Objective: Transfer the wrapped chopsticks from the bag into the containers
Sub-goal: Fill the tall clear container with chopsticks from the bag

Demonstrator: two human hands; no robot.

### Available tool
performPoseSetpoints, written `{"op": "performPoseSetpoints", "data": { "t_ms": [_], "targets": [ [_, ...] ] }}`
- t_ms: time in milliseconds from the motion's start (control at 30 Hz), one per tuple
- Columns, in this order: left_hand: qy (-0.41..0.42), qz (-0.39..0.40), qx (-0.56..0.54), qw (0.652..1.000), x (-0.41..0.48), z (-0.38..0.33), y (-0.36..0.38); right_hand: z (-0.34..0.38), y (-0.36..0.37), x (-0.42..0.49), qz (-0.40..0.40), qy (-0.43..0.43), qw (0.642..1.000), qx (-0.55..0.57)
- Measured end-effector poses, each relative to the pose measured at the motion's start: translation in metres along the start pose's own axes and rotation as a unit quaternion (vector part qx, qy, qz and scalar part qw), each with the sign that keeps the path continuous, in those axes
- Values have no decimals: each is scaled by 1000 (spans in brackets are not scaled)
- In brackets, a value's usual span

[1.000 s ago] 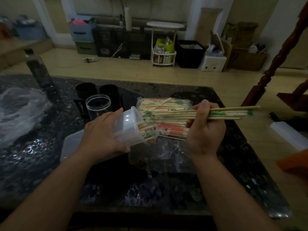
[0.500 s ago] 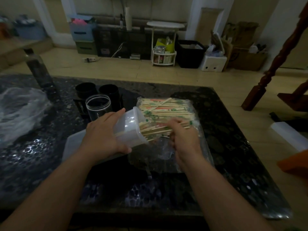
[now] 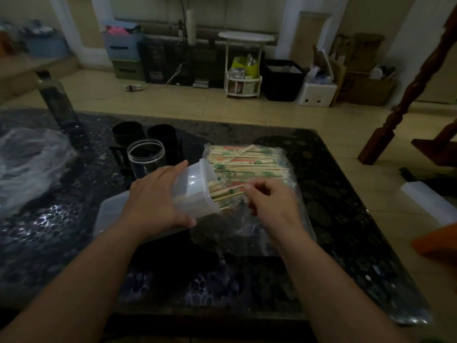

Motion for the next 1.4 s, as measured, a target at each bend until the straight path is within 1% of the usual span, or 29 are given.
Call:
{"op": "performPoseSetpoints", "data": {
  "t_ms": [33, 67, 167, 200, 233, 333, 367, 400, 467, 533, 567, 633, 700, 733, 800, 867, 900, 933, 1067, 1100, 1133, 1200, 1233, 1267, 1300, 1333, 1400],
  "targets": [
    [-1, 1, 0, 1000, 0, 0, 0, -2, 5, -1, 22, 4, 1000, -14],
    [0, 1, -1, 1000, 0, 0, 0, -1, 4, -1, 15, -8, 1000, -19],
    [3, -2, -3, 1000, 0, 0, 0, 13, -14, 1, -72, -66, 995, -8],
    [3, -1, -4, 1000, 0, 0, 0, 15, -14, 2, -69, -70, 995, -25],
    [2, 1, -5, 1000, 0, 1, 1, 13, -11, 4, -45, -59, 996, -44],
    [3, 3, -6, 1000, 0, 1, 1, 3, 17, 0, 86, -17, 993, -73],
    [4, 2, -8, 1000, 0, 1, 1, 0, 23, -3, 114, -13, 991, -71],
    [5, 1, -9, 1000, 0, 0, 1, -1, 25, -3, 121, -15, 990, -64],
    [4, -4, -10, 1000, 0, 1, 1, -2, 16, 1, 77, -22, 996, -40],
    [-2, -11, -13, 1000, 0, 2, 0, -4, 1, 8, 23, -21, 998, -46],
    [-7, -14, -17, 1000, 1, 4, -1, -6, -4, 11, 7, -14, 997, -74],
    [-19, -19, -23, 999, 2, 7, -2, -14, -12, 16, 1, 2, 990, -143],
    [-28, -21, -24, 999, 3, 9, -2, -19, -15, 18, 27, 3, 970, -242],
    [-31, -22, -23, 999, 3, 10, -2, -23, -13, 19, 59, 7, 949, -311],
    [-33, -24, -24, 999, 3, 10, -3, -42, -8, 13, 141, 64, 890, -429],
    [-34, -24, -26, 999, 3, 10, -3, -67, -6, 2, 202, 140, 841, -483],
    [-34, -24, -25, 999, 3, 10, -3, -77, -5, -2, 212, 165, 829, -491],
    [-34, -24, -23, 999, 3, 9, -3, -83, -5, -4, 209, 177, 825, -494],
    [-35, -20, -16, 999, 4, 9, -2, -96, -6, -4, 177, 174, 828, -502],
    [-35, -18, -16, 999, 4, 10, -2, -96, -6, -3, 162, 166, 836, -498],
    [-35, -17, -17, 999, 4, 10, -1, -96, -4, -1, 146, 153, 851, -481],
    [-36, -16, -21, 999, 5, 11, -1, -95, 5, 5, 119, 112, 899, -406],
    [-36, -15, -21, 999, 6, 11, -1, -91, 10, 8, 107, 77, 922, -363],
    [-36, -14, -21, 999, 7, 12, 0, -87, 13, 13, 93, 32, 934, -343],
    [-35, -12, -22, 999, 7, 12, 0, -84, 16, 18, 85, -8, 930, -358],
    [-34, -10, -26, 999, 8, 13, 0, -84, 19, 21, 85, -34, 914, -394],
    [-34, -9, -33, 999, 8, 13, 1, -95, 22, 31, 102, -37, 879, -464]
  ]
}}
Point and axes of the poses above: each hand's wrist, its own x-axis towards the middle knuckle, its own y-axis out of the palm, z = x × y, the point moved 9 cm from there along x, towards the middle knuckle, and after that the axes turned 15 degrees about x, right-handed, at the moved point
